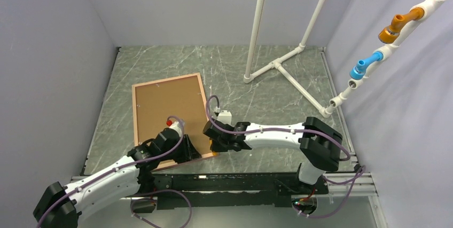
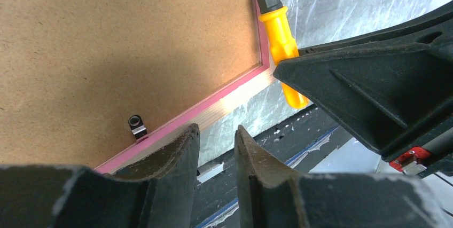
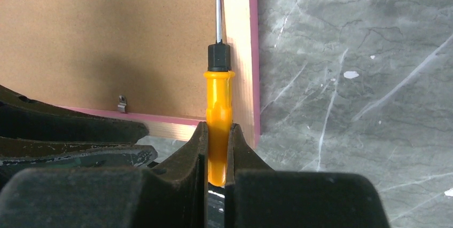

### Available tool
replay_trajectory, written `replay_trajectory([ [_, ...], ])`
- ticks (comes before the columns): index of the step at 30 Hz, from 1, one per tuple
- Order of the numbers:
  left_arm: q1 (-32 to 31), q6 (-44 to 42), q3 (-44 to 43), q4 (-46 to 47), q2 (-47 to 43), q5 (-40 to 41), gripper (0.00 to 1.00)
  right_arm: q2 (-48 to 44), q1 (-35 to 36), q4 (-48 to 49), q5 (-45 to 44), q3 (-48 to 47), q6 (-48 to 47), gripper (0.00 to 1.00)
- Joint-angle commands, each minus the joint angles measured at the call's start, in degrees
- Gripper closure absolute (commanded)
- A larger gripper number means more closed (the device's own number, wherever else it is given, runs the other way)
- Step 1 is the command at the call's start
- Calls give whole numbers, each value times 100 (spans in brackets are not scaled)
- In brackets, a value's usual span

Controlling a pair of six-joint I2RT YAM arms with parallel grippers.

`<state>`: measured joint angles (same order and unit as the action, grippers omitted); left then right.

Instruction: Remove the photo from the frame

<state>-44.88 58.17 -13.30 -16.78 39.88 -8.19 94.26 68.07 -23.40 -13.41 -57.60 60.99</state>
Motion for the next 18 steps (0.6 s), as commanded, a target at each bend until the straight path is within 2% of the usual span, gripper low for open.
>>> replay_trajectory([
  [1,-22,-33,102,-35,54,347,64,192,-23,-166,-272,-159,-117,100],
  [18,-26,1,201,-307,-166,499,64,55,-137,-248,-285,9,-13,100],
])
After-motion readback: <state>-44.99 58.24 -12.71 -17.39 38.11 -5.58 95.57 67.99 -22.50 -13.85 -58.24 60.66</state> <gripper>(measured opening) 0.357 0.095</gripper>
